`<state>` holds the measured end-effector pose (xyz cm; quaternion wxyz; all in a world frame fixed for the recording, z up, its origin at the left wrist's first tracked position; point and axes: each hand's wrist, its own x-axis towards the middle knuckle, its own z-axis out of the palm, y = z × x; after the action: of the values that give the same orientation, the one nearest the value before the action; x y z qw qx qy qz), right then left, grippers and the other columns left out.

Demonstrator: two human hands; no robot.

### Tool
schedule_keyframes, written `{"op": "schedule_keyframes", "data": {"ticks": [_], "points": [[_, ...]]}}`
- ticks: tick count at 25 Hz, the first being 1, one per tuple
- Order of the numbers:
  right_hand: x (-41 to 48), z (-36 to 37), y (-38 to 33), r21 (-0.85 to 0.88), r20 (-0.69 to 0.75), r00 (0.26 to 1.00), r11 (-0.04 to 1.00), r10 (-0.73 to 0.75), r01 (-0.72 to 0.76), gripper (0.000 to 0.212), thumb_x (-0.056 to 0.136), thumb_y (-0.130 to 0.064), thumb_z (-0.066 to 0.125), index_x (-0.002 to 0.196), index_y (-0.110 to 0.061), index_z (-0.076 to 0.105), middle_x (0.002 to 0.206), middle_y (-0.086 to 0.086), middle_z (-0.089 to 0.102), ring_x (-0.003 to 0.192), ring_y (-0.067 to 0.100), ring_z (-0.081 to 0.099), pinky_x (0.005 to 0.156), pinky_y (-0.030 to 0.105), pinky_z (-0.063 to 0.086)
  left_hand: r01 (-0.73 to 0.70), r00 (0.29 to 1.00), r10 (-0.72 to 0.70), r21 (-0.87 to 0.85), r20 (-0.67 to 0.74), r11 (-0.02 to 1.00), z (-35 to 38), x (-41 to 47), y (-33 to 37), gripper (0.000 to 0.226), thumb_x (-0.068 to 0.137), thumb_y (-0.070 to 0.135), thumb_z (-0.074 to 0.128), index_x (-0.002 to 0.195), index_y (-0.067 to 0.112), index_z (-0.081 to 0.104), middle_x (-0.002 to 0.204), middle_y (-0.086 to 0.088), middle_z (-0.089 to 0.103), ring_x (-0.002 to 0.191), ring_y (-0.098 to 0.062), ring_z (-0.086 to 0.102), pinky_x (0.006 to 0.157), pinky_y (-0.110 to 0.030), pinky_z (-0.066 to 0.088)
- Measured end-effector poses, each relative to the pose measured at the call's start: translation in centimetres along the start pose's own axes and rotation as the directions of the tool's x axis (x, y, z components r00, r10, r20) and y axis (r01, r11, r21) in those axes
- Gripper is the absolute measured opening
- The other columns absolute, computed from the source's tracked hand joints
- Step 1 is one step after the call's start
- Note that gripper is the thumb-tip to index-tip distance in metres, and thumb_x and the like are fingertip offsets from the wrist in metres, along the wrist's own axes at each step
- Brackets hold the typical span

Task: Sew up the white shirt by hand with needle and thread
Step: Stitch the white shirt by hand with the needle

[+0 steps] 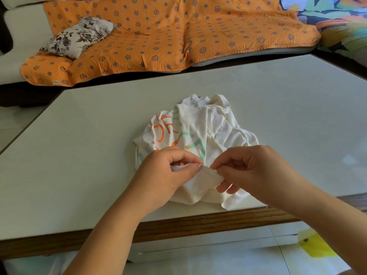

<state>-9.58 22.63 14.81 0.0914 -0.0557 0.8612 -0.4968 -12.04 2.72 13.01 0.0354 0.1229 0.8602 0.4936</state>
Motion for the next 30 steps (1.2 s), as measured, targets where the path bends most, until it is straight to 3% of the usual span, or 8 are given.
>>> {"op": "schedule_keyframes", "data": {"ticks": [3, 6, 11, 14, 19, 24, 27, 30], "points": [[0.0, 0.0, 0.1, 0.032, 0.022, 1.000, 0.999, 0.014, -0.015, 0.018, 0.093, -0.013, 0.060, 0.087, -0.026, 0.071, 0.068, -0.004, 0.074, 0.065, 0.010, 0.072, 0.069, 0.022, 0.059, 0.008, 1.000, -0.008, -0.006, 0.002, 1.000, 0.0, 0.0, 0.0, 0.015, 0.082, 0.025, 0.074, 0.075, 0.038, 0.074, 0.076, 0.013, 0.067, 0.069, 0.006, 0.058, 0.066, -0.004, 0.041], [0.2, 0.1, 0.2, 0.053, 0.042, 0.999, 0.998, 0.029, -0.031, 0.017, 0.094, -0.015, 0.060, 0.088, -0.026, 0.070, 0.068, -0.003, 0.075, 0.065, 0.012, 0.072, 0.071, 0.023, 0.058, 0.030, 0.999, -0.029, -0.038, 0.024, 0.999, 0.1, 0.1, 0.0, 0.015, 0.082, 0.024, 0.074, 0.076, 0.038, 0.074, 0.076, 0.017, 0.069, 0.072, 0.006, 0.061, 0.068, -0.005, 0.043], [0.4, 0.4, 0.1, 0.201, 0.077, 0.997, 0.979, 0.029, -0.044, 0.010, 0.092, -0.012, 0.063, 0.088, -0.016, 0.072, 0.069, 0.004, 0.074, 0.060, 0.012, 0.071, 0.058, 0.017, 0.053, 0.079, 0.994, -0.065, -0.171, 0.088, 0.982, 0.5, 0.4, -0.4, 0.006, 0.076, 0.030, 0.075, 0.081, 0.031, 0.078, 0.086, 0.004, 0.075, 0.088, -0.012, 0.068, 0.084, -0.021, 0.051], [0.9, 0.6, 0.7, 0.288, 0.060, 0.997, 0.955, 0.057, -0.072, 0.009, 0.088, -0.012, 0.068, 0.085, -0.015, 0.076, 0.074, 0.010, 0.073, 0.063, 0.014, 0.070, 0.057, 0.022, 0.055, 0.129, 0.990, -0.107, -0.308, 0.088, 0.943, 0.6, 0.6, -0.8, 0.018, 0.067, 0.036, 0.074, 0.082, 0.027, 0.078, 0.086, 0.000, 0.075, 0.086, -0.010, 0.067, 0.083, -0.023, 0.052], [1.4, 1.1, 1.2, 0.366, 0.015, 0.997, 0.927, 0.080, -0.080, 0.007, 0.087, -0.012, 0.070, 0.085, -0.013, 0.077, 0.069, 0.006, 0.073, 0.057, 0.012, 0.067, 0.055, 0.018, 0.051, 0.175, 0.983, -0.136, -0.428, 0.120, 0.886, 1.3, 0.7, -0.8, 0.014, 0.065, 0.036, 0.075, 0.076, 0.027, 0.076, 0.080, 0.001, 0.072, 0.080, -0.008, 0.065, 0.080, -0.025, 0.048], [1.0, 1.7, 1.0, 0.191, -0.069, 0.997, 0.981, -0.029, 0.042, 0.011, 0.094, -0.015, 0.061, 0.095, -0.024, 0.066, 0.074, -0.003, 0.073, 0.062, 0.007, 0.070, 0.063, 0.015, 0.053, 0.198, 0.980, -0.170, -0.461, 0.102, 0.865, 1.9, 0.9, -1.0, 0.009, 0.072, 0.030, 0.073, 0.077, 0.024, 0.076, 0.083, -0.003, 0.075, 0.082, -0.011, 0.067, 0.082, -0.029, 0.049], [0.9, 2.4, 1.2, 0.142, -0.102, 0.988, 0.982, -0.112, 0.126, 0.014, 0.095, -0.018, 0.057, 0.097, -0.031, 0.063, 0.077, -0.007, 0.071, 0.068, 0.005, 0.071, 0.067, 0.013, 0.052, 0.222, 0.975, -0.192, -0.467, 0.113, 0.856, 2.3, 0.9, -0.9, 0.021, 0.069, 0.037, 0.074, 0.081, 0.020, 0.076, 0.086, -0.008, 0.075, 0.084, -0.017, 0.068, 0.083, -0.032, 0.051], [1.2, 3.0, 1.5, 0.123, -0.179, 0.967, 0.971, -0.180, 0.203, 0.011, 0.094, -0.017, 0.061, 0.091, -0.026, 0.068, 0.076, -0.005, 0.071, 0.066, 0.008, 0.069, 0.069, 0.022, 0.056, 0.241, 0.971, -0.213, -0.465, 0.112, 0.852, 2.3, 1.1, -0.9, 0.025, 0.069, 0.038, 0.075, 0.084, 0.018, 0.076, 0.090, -0.010, 0.075, 0.087, -0.021, 0.069, 0.086, -0.036, 0.051]]}}
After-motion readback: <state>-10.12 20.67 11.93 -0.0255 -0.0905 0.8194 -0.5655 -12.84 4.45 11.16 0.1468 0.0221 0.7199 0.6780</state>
